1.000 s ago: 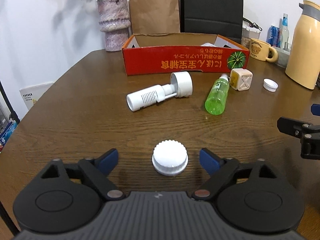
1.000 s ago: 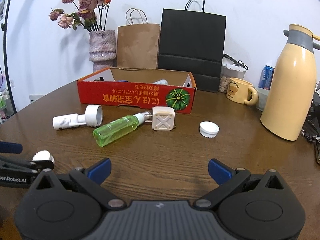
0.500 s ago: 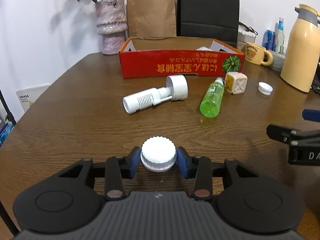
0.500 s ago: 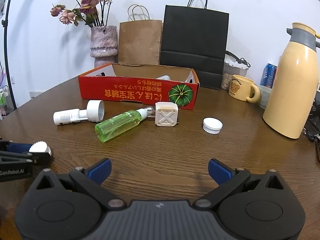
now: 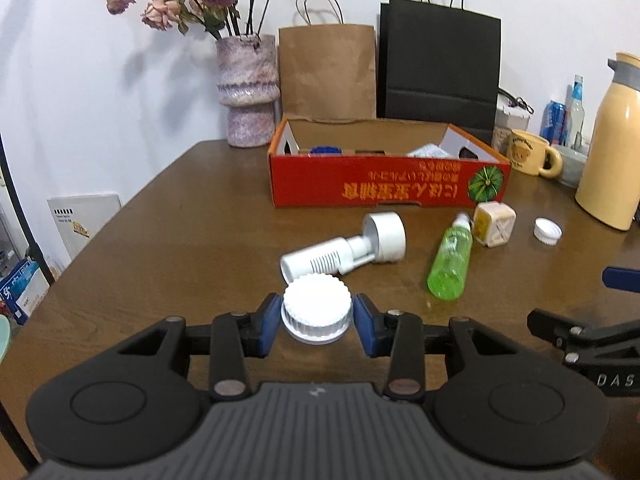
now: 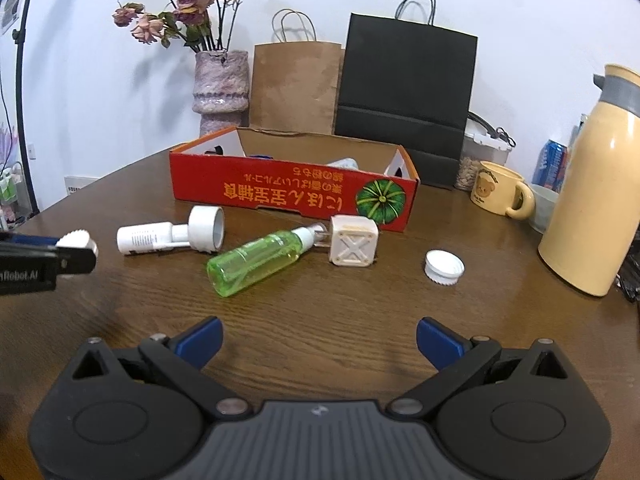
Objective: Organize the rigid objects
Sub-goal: 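Lift the white cap with left tool while right tool grasps green spray bottle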
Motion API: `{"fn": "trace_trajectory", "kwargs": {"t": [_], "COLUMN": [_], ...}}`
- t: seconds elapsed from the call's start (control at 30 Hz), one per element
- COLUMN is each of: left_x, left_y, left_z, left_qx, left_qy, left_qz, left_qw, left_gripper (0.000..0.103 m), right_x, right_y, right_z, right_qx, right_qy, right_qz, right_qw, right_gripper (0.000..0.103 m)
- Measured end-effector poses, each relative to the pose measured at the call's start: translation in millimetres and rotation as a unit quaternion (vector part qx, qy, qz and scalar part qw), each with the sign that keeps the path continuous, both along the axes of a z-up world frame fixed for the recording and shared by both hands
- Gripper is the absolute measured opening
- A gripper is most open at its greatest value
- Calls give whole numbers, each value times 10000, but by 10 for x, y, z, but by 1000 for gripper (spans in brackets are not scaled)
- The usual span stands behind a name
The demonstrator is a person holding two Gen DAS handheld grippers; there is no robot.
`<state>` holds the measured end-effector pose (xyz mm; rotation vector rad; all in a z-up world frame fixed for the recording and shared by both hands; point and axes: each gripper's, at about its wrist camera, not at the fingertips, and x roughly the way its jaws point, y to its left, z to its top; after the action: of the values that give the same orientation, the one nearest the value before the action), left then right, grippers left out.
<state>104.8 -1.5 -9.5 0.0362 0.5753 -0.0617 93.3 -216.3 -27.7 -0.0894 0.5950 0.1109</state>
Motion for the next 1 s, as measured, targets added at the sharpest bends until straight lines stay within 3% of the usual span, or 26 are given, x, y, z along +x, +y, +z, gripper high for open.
{"fn": "trace_trajectory", "kwargs": {"t": [0.53,0.9,1.0], "left_x": [360,749,847], "left_y": [87,121,138], "left_z": [222,273,255], "left_qx": [67,42,11], "left_qy": [-330,-371,-351], "left_qz": [51,182,218], "left_qw": [9994,9991,9991], "left_gripper": [41,41,41], "right_x": [452,963,1091], "right_y": [256,383,384], "right_z": [118,2,-61], "right_qx": [-96,9,117], "right_qy": [-27,251,387], "right_qz": [25,-272,-372], "right_qw": [9999,9993,9985], "right_gripper": [103,103,98]}}
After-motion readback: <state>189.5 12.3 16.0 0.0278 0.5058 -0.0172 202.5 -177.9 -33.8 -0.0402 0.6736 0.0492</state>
